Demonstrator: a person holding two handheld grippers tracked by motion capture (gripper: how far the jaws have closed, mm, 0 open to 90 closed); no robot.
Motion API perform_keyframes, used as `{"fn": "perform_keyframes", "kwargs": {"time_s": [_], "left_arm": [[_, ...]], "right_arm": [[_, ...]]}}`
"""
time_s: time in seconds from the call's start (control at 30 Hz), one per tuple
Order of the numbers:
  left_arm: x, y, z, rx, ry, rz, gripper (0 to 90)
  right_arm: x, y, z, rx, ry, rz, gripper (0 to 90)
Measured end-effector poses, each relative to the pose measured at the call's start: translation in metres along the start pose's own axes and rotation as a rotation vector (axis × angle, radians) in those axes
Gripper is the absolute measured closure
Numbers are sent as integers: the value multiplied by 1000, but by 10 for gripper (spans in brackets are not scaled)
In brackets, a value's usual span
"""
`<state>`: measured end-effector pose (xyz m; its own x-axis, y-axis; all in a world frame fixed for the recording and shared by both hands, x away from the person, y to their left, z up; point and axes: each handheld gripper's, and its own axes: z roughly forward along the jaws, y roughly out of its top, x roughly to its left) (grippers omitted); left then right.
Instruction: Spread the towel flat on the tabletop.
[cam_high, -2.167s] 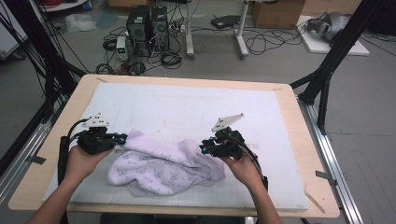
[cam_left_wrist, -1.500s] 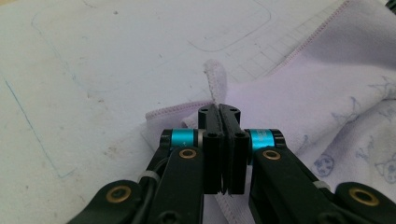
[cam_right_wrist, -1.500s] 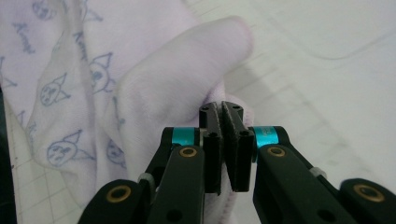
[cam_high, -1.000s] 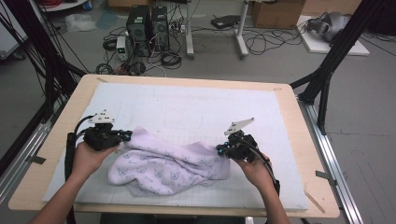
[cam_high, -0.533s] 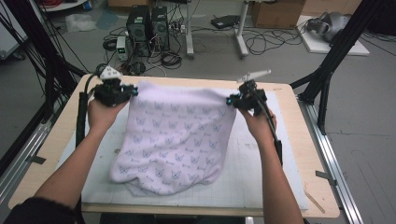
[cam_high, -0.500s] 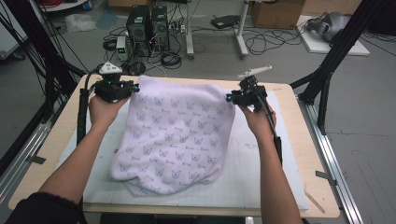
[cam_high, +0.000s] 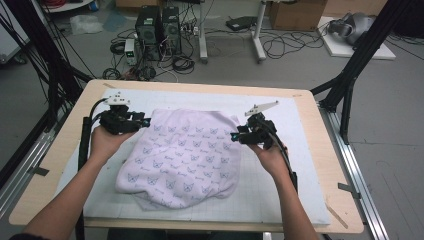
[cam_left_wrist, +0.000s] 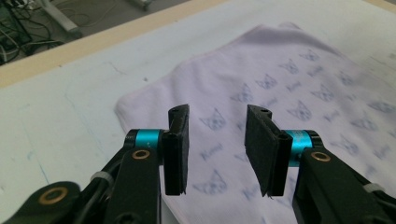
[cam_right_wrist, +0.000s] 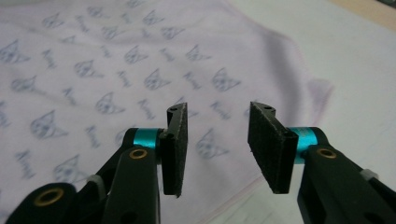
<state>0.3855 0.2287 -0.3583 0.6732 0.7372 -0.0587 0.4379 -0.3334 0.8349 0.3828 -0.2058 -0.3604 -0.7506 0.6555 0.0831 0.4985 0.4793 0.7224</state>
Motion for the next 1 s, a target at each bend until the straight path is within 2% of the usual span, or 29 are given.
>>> {"fn": "perform_keyframes", "kwargs": {"time_s": [0.07,0.1,0.13,0.17,0.23,0.27,0.3,0.33,0.4,0.43,0.47,0.5,0.53,0.63,0.7,0.73,0.83,0.9,0.93,0.97,1.0], "left_arm": [[-3,-5,-4,3,-7,3,598],[-6,-10,-8,5,-17,3,576],[-9,-15,-12,6,-32,5,576],[-15,-25,-19,13,-50,8,573],[-18,-31,-23,8,-65,7,568],[-25,-40,-31,10,-84,12,555],[-25,-40,-31,10,-84,12,545],[-31,-50,-39,14,-115,21,535],[-34,-55,-42,21,-127,20,501],[-41,-64,-50,34,-153,37,486],[-41,-64,-50,34,-153,37,471],[-48,-73,-57,43,-175,60,458],[-48,-73,-57,43,-175,60,444],[-56,-87,-64,62,-194,78,407],[-59,-95,-64,77,-211,92,408],[-59,-99,-62,90,-218,96,424],[-61,-111,-49,153,-221,130,582],[-61,-113,-45,161,-217,139,701],[-61,-114,-42,164,-218,144,701],[-62,-113,-41,158,-216,143,781],[-62,-112,-40,154,-216,143,795]], "right_arm": [[6,-5,0,-2,12,-5,562],[18,-13,-1,2,26,-28,551],[18,-13,-1,2,26,-28,551],[29,-20,-1,4,44,-50,541],[35,-23,-1,1,50,-62,539],[46,-29,-1,-3,79,-77,525],[46,-29,-1,-3,79,-77,525],[56,-35,0,-6,107,-95,519],[66,-41,3,4,129,-110,509],[72,-44,4,2,144,-119,509],[77,-48,5,4,165,-124,506],[82,-52,7,11,176,-134,501],[87,-56,8,23,191,-143,499],[98,-66,14,60,218,-168,491],[104,-73,19,80,219,-186,495],[105,-76,22,95,226,-183,505],[105,-81,31,116,248,-167,601],[103,-80,35,114,282,-136,714],[103,-80,35,114,282,-136,714],[103,-78,35,110,288,-141,807],[103,-77,35,109,283,-151,828]]}}
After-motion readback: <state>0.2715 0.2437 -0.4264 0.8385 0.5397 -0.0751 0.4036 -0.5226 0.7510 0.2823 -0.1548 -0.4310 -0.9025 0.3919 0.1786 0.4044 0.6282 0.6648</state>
